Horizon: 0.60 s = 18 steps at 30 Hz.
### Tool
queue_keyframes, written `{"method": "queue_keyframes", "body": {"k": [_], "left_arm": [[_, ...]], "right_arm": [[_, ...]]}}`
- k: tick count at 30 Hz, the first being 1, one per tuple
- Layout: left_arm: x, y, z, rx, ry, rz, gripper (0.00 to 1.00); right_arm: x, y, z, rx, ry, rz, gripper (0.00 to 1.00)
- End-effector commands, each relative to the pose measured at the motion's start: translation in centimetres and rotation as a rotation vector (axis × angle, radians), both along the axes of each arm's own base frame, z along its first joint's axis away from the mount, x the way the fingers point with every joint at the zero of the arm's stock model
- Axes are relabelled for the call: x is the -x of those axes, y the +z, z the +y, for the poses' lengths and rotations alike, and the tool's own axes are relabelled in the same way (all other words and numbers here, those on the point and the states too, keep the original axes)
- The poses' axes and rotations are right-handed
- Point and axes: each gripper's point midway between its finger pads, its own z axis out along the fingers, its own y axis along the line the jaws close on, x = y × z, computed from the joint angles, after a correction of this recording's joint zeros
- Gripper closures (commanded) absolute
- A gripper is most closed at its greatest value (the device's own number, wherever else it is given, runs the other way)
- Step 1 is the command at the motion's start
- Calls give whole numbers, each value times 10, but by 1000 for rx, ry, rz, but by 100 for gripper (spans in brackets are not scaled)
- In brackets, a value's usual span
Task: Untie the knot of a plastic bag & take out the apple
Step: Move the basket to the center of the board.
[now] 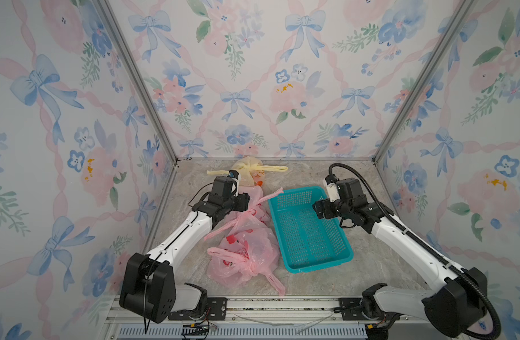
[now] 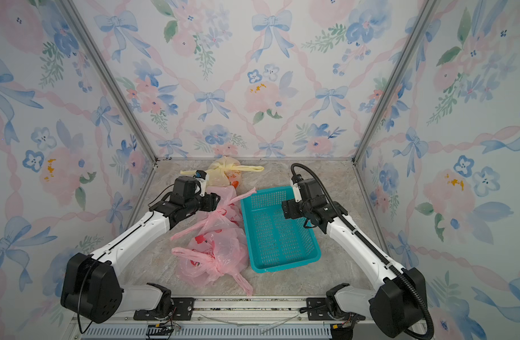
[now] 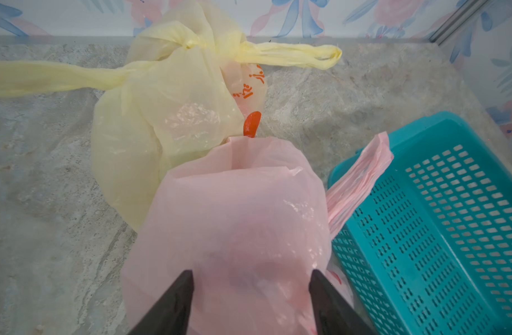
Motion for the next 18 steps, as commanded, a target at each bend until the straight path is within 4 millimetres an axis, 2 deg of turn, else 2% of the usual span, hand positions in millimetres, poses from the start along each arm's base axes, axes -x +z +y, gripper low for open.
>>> {"method": "queue_keyframes", "body": {"k": [1, 5, 8, 12, 18], "left_arm": [[2, -13, 0, -31, -1, 60, 61], [-1, -20, 10, -50, 25, 74, 86], [-6, -14, 30, -49, 85, 57, 98], [-13, 4, 70, -67, 197, 3, 100], [-13, 38, 112, -80, 317, -88, 100]], "right_arm": [[-2, -14, -38, 116, -149, 83, 10], [-8, -40, -54, 162, -197, 162, 10], [-10, -61, -62, 179, -215, 217, 13], [-15, -83, -64, 146, -216, 276, 28], [-35, -78, -54, 97, -213, 241, 47]]}}
